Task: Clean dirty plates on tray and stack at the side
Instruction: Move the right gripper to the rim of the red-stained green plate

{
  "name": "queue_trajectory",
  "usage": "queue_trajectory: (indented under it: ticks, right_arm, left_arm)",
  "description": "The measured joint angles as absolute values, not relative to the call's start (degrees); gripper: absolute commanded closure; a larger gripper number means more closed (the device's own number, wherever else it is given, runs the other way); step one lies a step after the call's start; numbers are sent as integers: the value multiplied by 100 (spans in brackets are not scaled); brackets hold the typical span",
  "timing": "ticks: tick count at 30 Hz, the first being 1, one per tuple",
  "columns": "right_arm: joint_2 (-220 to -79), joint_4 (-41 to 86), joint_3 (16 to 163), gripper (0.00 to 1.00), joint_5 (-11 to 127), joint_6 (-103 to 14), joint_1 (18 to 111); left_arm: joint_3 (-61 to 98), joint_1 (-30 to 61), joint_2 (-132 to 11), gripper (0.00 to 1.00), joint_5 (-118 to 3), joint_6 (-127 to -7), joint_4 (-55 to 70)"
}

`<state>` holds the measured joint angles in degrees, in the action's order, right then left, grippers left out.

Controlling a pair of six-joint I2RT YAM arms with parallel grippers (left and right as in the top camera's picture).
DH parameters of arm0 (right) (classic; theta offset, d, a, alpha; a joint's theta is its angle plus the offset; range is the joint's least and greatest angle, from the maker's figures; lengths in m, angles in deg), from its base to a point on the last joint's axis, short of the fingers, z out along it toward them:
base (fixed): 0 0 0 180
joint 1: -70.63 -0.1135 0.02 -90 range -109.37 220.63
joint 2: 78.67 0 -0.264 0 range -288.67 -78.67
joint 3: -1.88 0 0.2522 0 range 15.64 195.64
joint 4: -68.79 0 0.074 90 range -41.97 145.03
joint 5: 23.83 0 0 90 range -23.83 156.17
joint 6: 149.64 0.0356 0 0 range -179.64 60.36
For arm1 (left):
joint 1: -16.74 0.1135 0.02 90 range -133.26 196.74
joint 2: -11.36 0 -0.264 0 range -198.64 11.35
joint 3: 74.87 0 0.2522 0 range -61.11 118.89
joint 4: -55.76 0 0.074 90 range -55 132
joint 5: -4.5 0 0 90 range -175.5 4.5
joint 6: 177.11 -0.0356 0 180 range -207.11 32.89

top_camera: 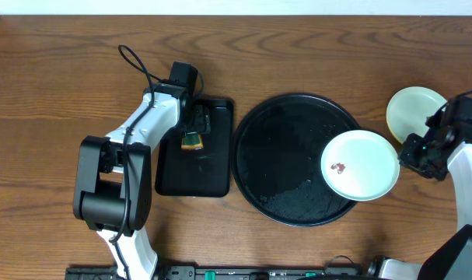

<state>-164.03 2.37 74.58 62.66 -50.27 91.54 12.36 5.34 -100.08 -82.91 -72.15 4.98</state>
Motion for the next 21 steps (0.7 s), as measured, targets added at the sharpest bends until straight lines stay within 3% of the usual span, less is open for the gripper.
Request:
queue_trajectory:
  ticks: [5,16,20,21]
  right_arm:
    - [-16403,302,7436,82,6323,-5079,9001]
    - [-16416,816,6821,83,6504,-5049,8990]
    - [-16455,960,6664,99,6513,-5044,8988]
    - [-16455,973,6653,99,6515,-5038,8988]
  left_arm:
    - [1236,534,-10008,16,-8291,-7215,498]
    - [1236,534,-10010,16,-8291,-7215,498]
    - [1236,534,-10008,16,-8291,-7215,496]
    - [1236,534,-10008,16,-8291,-7215,498]
